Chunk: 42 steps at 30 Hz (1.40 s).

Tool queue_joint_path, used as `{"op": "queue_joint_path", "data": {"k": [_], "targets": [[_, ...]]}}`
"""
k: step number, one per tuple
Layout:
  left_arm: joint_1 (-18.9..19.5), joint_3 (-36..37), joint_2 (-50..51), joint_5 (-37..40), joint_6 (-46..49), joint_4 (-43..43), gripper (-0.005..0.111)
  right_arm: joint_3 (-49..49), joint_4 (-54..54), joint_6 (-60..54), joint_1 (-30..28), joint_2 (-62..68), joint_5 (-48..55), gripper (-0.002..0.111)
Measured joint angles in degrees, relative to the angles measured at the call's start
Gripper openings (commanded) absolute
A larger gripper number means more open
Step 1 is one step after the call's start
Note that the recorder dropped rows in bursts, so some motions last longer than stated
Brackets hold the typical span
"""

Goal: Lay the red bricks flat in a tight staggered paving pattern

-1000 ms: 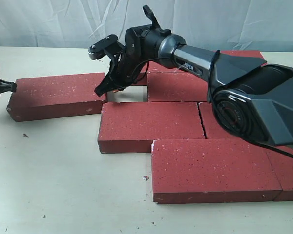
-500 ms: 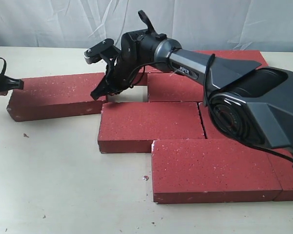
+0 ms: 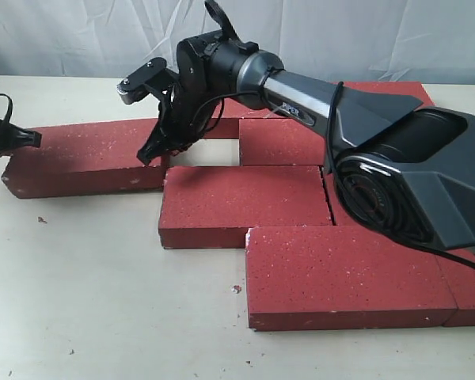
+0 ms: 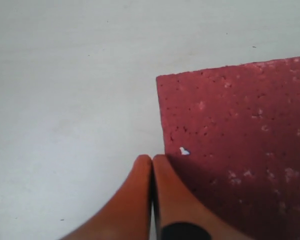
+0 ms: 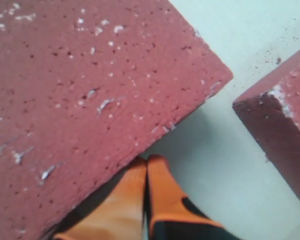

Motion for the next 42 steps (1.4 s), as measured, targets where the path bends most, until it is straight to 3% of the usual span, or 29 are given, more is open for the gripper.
{"op": "queue_joint_path", "data": {"k": [6, 11, 16, 28, 30, 35, 42], "targets": [[0.00, 0.00, 0.00, 0.97, 5.88, -5.14, 0.000, -0.02, -1.91, 0.12, 0.12, 0.00, 4.78, -0.001], [0.00, 0.00, 0.00, 1.79, 20.04, -18.29, 0.000, -0.02, -5.30, 0.12, 0.12, 0.00, 5.51, -0.001], [0.11, 0.00, 0.00, 1.70, 25.99, -24.31, 0.000, -0.02, -4.83, 0.12, 0.12, 0.00, 7.02, -0.001], [0.11, 0.00, 0.00, -0.03, 26.98, -24.79, 0.000, -0.02, -7.80, 0.22, 0.12, -4.25, 8.03, -0.001], [0.11, 0.00, 0.00, -0.03, 26.98, -24.70, 0.000, -0.02, -4.78, -0.07, 0.12, -5.82, 7.92, -0.001], [0.99, 0.00, 0.00, -0.81, 26.98, -23.26, 0.000, -0.15, 17.78, -18.02, 1.16, -5.88, 12.79, -0.001], [2.75, 0.00, 0.00, 0.52, 26.98, -25.22, 0.000, -0.15, 15.15, -20.80, 2.18, -1.29, 10.87, -0.001]]}}
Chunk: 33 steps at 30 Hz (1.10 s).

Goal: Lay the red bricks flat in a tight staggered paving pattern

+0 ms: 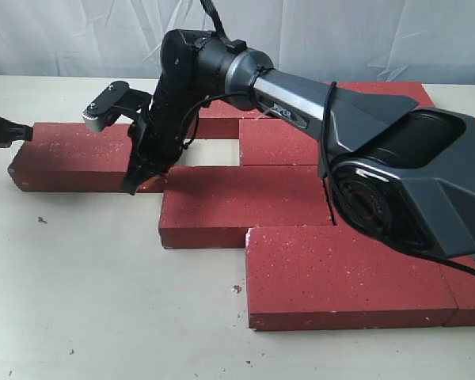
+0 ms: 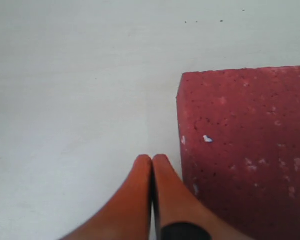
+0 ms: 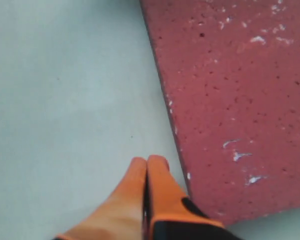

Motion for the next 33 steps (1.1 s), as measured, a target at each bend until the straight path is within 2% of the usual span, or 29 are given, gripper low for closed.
{"op": "queue_joint_path", "data": {"k": [11, 23, 33], "targets": [[0.00, -1.90, 4.05, 4.53, 0.48, -5.44, 0.000, 0.00, -3.89, 0.01, 0.00, 0.00, -3.76, -0.001], [1.07, -2.18, 4.05, 6.08, 2.81, -5.74, 0.000, 0.00, -4.27, 0.12, 0.27, 0.00, -7.70, -0.001], [1.53, -2.18, 4.05, 6.08, 2.94, -5.97, 0.000, 0.00, -4.44, 1.41, 0.27, -1.31, -5.31, -0.001]]}}
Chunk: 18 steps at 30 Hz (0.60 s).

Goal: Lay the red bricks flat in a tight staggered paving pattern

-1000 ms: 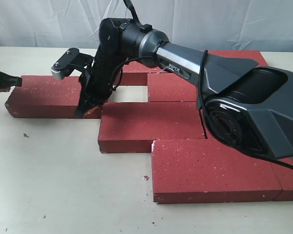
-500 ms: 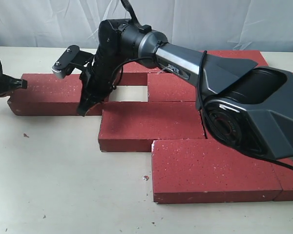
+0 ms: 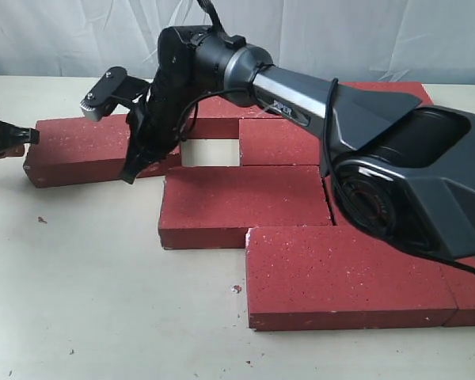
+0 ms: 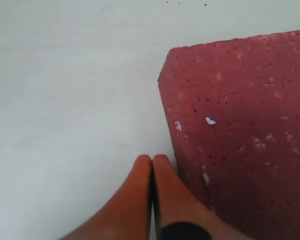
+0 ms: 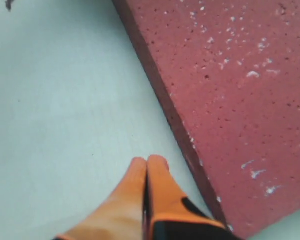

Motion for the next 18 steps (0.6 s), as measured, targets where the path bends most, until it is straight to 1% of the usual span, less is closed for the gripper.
{"op": "queue_joint_path", "data": {"k": [3, 7, 11, 18], "targets": [[0.00, 0.00, 0.00, 0.00, 0.00, 0.00, 0.000, 0.00, -3.77, 4.82, -0.14, -2.31, -0.72, -0.001], [0.00, 0.00, 0.00, 0.00, 0.00, 0.00, 0.000, 0.00, -9.53, 18.30, -2.81, -4.28, -2.87, -0.001], [0.00, 0.00, 0.00, 0.00, 0.00, -0.24, 0.000, 0.00, -11.61, 22.19, -5.35, -3.09, -3.08, -0.001], [0.00, 0.00, 0.00, 0.10, 0.00, -0.64, 0.000, 0.00, -12.13, 23.77, -5.97, 1.12, -7.10, -0.001]]}}
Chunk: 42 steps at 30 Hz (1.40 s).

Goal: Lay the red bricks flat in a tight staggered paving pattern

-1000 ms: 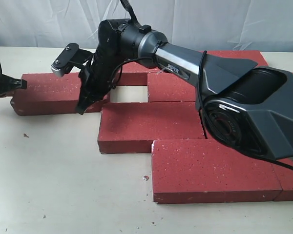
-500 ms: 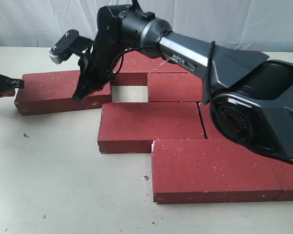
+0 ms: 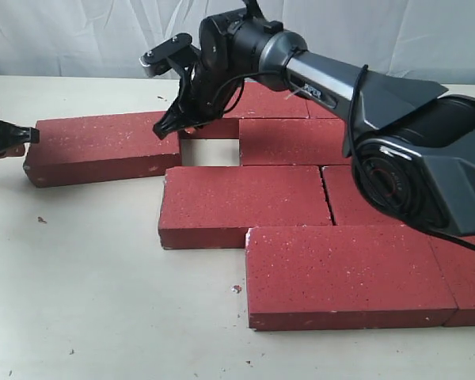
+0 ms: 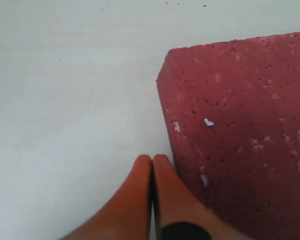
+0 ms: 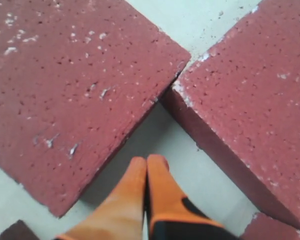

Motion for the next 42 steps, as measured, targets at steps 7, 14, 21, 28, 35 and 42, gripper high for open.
{"op": "queue_joint_path", "data": {"k": [7, 14, 21, 28, 35, 42], "targets": [[0.00, 0.00, 0.00, 0.13, 0.47, -0.35, 0.000, 0.00, 0.54, 0.35, -0.09, 1.99, -3.93, -0.001], [0.00, -0.10, 0.28, 3.01, 6.44, -4.94, 0.000, 0.00, 2.47, 0.35, -0.09, 1.99, -3.89, -0.001], [0.00, -0.10, 0.51, 3.77, 8.83, -6.84, 0.000, 0.00, 4.03, -0.12, -0.09, 1.99, -2.82, -0.001], [0.00, -0.10, 0.51, 3.77, 9.04, -6.95, 0.000, 0.00, 4.26, -1.04, -0.09, 1.99, -1.03, -0.001], [0.13, -0.10, 0.51, 3.91, 9.04, -6.82, 0.000, 0.00, 4.40, -2.13, 0.24, 1.53, 2.42, -0.001], [0.23, -0.10, 0.51, 3.91, 9.04, -6.20, 0.000, 0.00, 7.88, -4.44, 0.24, -0.25, 4.10, -0.001]]}}
